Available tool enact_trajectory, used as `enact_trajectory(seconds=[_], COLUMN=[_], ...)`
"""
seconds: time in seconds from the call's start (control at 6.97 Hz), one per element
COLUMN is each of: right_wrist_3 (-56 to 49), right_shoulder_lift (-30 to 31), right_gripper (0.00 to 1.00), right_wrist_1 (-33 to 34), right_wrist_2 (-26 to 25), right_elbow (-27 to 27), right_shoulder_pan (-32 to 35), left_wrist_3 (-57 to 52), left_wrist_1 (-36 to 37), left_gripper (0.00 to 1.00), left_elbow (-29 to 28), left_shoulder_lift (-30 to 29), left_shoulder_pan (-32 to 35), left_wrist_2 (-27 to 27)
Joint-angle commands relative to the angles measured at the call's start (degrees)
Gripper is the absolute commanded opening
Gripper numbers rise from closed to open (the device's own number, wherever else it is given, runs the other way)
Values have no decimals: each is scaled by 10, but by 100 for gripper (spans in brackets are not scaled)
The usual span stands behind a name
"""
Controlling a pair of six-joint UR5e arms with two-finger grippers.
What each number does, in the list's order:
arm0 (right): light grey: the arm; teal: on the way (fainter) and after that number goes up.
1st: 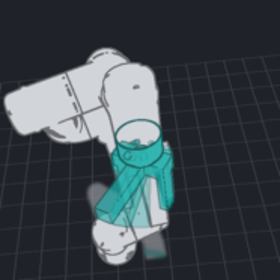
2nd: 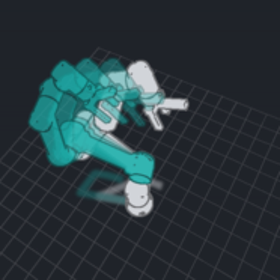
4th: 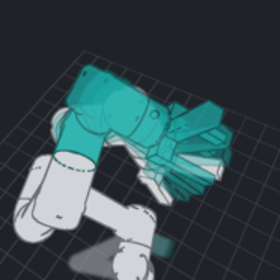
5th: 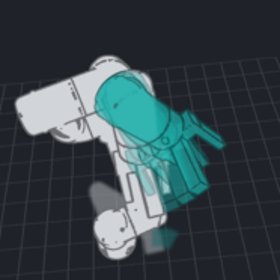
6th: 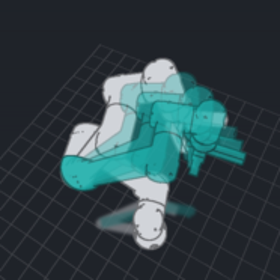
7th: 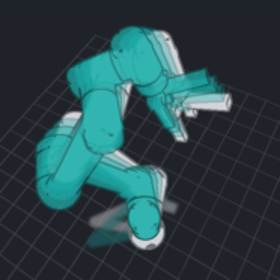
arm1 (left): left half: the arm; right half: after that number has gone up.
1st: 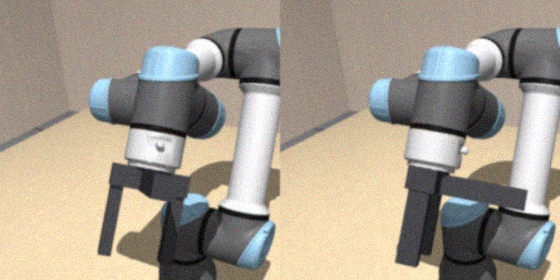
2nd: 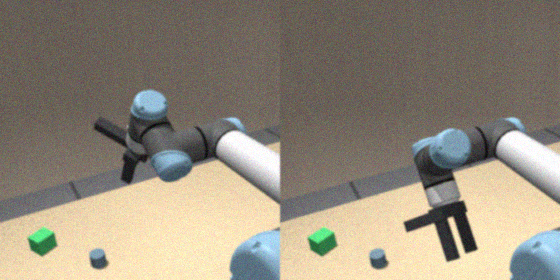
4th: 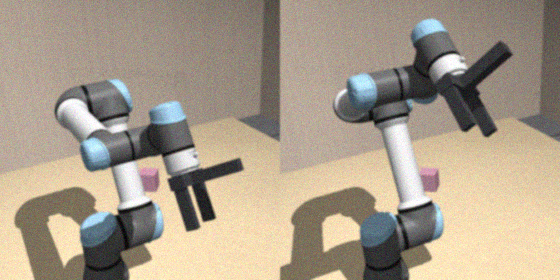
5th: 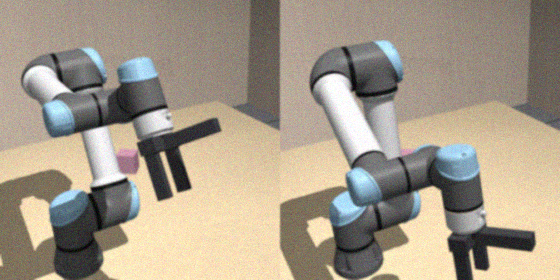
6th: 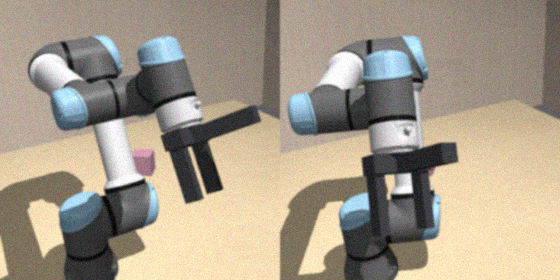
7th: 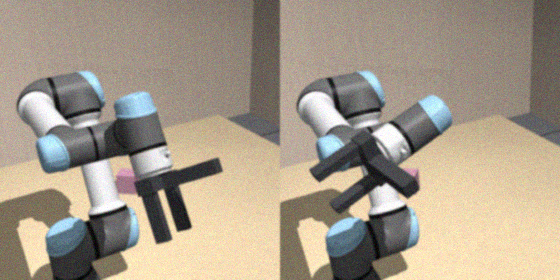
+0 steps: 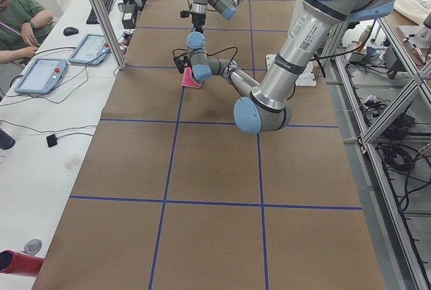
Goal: Fold towel twice with both arms
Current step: 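Lay the folded edge down with both grippers and open them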
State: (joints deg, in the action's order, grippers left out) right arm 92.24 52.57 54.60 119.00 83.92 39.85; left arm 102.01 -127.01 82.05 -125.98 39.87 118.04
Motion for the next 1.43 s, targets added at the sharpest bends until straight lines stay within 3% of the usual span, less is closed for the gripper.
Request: enact_trajectory(seconds=[0.0,1.29], right_wrist_3=[3,-2], right_shoulder_lift=[9,-14], right_gripper=[0,0], right_wrist_1=[0,-1], right_wrist_2=[4,-18], right_elbow=[5,-60], right_shoulder_pan=[-6,-7], left_wrist_3=[1,-3], left_wrist_1=[4,0], left_gripper=[0,0], left_elbow=[36,-15], left_shoulder_lift=[20,15], left_shoulder_pan=[-1,0], left_wrist_2=[23,4])
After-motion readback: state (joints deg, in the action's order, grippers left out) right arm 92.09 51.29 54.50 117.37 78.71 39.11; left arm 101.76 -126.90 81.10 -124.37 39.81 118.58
